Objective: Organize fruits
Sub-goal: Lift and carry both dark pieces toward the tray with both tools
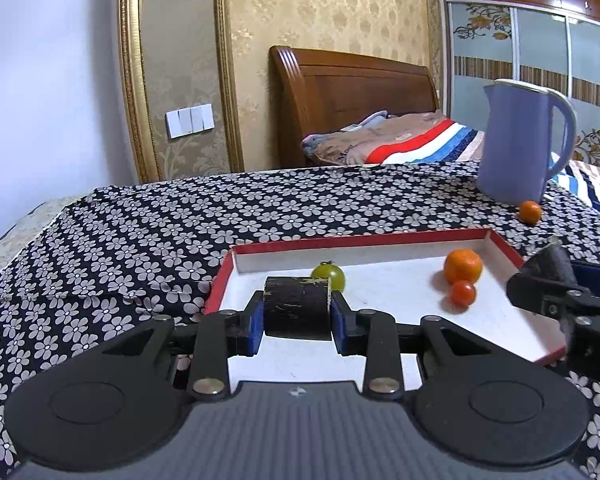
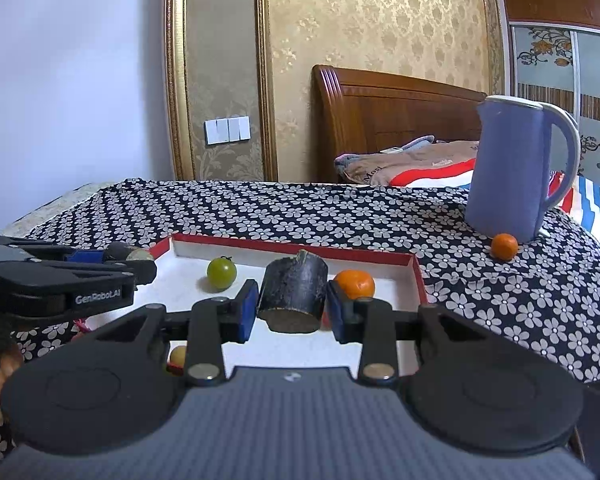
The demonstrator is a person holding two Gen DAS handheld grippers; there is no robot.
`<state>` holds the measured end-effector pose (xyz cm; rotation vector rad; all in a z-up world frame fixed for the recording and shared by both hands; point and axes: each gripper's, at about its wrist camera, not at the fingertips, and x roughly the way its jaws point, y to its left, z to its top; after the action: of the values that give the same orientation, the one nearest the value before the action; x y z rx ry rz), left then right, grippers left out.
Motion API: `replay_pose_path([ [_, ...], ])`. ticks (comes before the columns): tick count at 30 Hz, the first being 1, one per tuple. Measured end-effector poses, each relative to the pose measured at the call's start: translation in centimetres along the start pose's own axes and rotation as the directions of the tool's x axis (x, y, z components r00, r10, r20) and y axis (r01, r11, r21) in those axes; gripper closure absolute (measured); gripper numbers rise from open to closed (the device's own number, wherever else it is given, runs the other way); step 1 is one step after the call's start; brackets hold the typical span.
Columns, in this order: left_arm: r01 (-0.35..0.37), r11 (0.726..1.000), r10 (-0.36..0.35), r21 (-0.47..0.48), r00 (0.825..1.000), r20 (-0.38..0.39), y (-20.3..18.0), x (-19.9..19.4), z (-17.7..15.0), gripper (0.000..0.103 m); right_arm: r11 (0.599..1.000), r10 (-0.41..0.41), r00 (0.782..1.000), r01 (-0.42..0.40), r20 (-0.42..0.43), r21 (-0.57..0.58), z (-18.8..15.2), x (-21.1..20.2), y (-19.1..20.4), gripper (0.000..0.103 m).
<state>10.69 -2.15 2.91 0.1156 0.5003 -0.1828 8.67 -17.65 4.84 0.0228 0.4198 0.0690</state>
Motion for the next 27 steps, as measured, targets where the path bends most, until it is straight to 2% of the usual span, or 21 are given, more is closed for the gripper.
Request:
replay_pose_path([
  [13,-0.070,0.998,0.070,0.003,0.997,-0.022,0.8,3.1,1.7,0.071,1.000,-0.002,1.000,0.002,-0.015,-0.026,1.7,2.5,0.4,0.069],
  [27,-0.085,0.996,0.084,-0.014,0.993,-0.084,1.6,6.3,2.2,0.071,1.000,-0.002,0.998,0.001,-0.061,-0.015,2.4,5.8,0.4,0.069],
])
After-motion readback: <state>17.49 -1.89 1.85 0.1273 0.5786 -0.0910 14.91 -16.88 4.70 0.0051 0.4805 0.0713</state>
